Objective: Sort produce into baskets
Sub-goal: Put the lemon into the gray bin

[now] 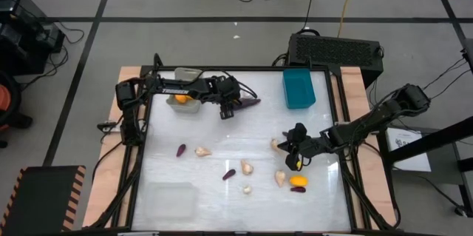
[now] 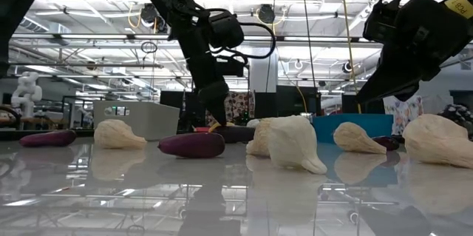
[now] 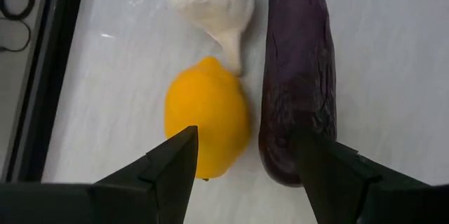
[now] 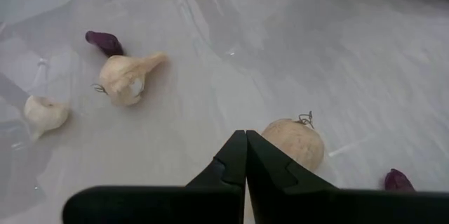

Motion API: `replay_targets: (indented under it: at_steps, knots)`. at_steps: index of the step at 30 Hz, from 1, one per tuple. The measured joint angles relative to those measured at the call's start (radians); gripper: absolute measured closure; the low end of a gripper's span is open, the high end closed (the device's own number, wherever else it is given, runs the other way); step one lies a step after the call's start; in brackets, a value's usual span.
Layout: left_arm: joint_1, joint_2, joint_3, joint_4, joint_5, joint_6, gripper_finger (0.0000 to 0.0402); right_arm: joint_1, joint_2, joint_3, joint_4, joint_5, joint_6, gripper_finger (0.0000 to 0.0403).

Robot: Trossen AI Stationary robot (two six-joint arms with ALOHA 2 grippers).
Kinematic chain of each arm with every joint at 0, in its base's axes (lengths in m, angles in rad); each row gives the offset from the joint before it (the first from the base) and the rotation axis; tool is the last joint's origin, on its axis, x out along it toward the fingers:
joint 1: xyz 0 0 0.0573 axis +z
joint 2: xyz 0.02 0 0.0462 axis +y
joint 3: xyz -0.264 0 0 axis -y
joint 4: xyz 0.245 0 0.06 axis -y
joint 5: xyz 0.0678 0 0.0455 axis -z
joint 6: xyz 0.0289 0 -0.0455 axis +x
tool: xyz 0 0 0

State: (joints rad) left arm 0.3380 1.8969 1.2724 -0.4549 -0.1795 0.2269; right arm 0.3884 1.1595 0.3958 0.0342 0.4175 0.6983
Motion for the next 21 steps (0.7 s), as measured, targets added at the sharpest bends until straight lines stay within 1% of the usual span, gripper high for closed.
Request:
replay_targets:
  at_steps: [7,9,11,12,16,21]
  knots:
    - [0.021,0.006,0.000,0.039,0.013,0.024,0.0166,0.000,0.000,0.000,0.000,0.001,-0.003,0.0403]
    - [0.031,0.007,0.000,0.055,0.054,0.010,0.0166,0.000,0.000,0.000,0.000,0.001,-0.004,0.0403]
    - [0.043,0.008,0.000,0.071,0.122,-0.012,0.0166,0.000,0.000,0.000,0.000,0.001,-0.006,0.0403]
    - [0.046,0.008,0.000,0.079,0.136,-0.020,0.0166,0.000,0.000,0.000,0.000,0.001,-0.007,0.0403]
    - [0.068,0.008,0.000,0.085,0.132,-0.041,0.0166,0.000,0.000,0.000,0.000,0.007,-0.015,0.0403]
    - [0.110,0.008,0.000,0.086,0.125,-0.124,0.0166,0.000,0.000,0.000,0.000,0.010,-0.030,0.0403]
